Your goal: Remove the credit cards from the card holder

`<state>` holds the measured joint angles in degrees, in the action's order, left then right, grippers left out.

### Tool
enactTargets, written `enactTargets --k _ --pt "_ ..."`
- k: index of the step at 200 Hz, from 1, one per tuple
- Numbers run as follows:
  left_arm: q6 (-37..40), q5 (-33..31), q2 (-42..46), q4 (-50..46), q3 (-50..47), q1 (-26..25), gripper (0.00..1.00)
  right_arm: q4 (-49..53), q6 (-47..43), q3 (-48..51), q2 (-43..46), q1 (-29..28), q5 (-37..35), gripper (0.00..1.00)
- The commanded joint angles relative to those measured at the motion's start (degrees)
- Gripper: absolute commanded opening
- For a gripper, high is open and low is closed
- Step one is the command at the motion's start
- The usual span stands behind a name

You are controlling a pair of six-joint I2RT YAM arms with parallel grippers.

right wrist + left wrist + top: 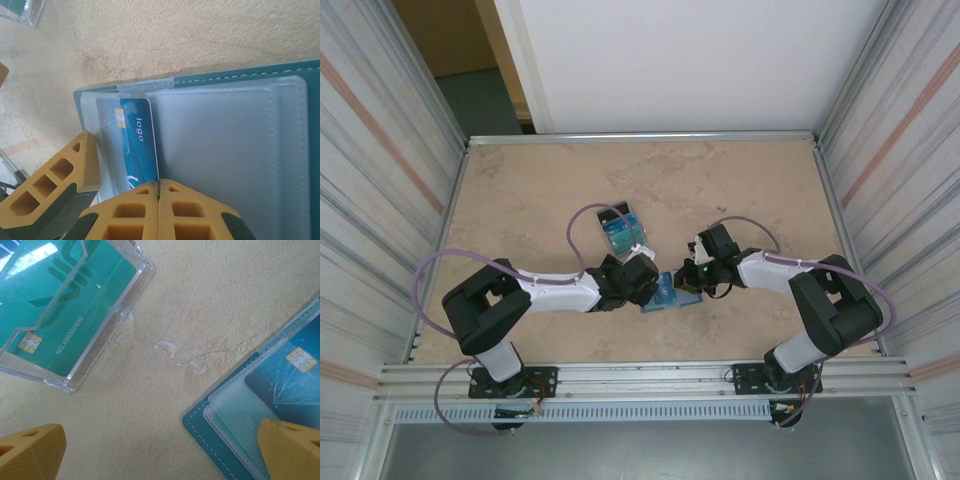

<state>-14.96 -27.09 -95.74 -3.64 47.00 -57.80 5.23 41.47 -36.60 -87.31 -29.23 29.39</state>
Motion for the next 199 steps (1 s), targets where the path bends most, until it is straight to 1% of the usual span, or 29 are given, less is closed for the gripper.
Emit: enactTargets --k 1,33,66,84,151,174,199 --pt "1.2 -1.5 -0.6 -2.7 0.1 0.5 0.99 2.0 -1.2 0.6 1.8 0.5 -1.4 0.0" --pt "1.7 -1.8 -0.8 -3.3 0.3 0.5 0.99 2.0 -1.0 0.8 2.7 0.5 -1.1 0.0" --pt "2.0 -2.2 -1.1 -4.1 0.6 0.4 0.99 1.4 -0.5 1.2 3.5 0.5 -0.4 0.05" --pt "2.5 -2.8 -1.7 -4.8 1.1 0.3 0.99 -0.8 0.6 1.7 3.6 0.5 1.4 0.08" --pt "3.8 -4.7 -3.3 -7.3 2.7 -0.6 0.99 -7.7 3.3 3.7 3.2 0.7 6.0 0.13" --pt "3.7 -4.6 -3.4 -7.3 2.7 -0.7 0.99 -10.0 4.2 4.2 3.2 0.7 6.7 0.16" --pt "3.5 -4.2 -3.4 -7.3 2.7 -1.0 0.99 -11.4 4.6 4.3 2.6 0.8 6.9 0.17"
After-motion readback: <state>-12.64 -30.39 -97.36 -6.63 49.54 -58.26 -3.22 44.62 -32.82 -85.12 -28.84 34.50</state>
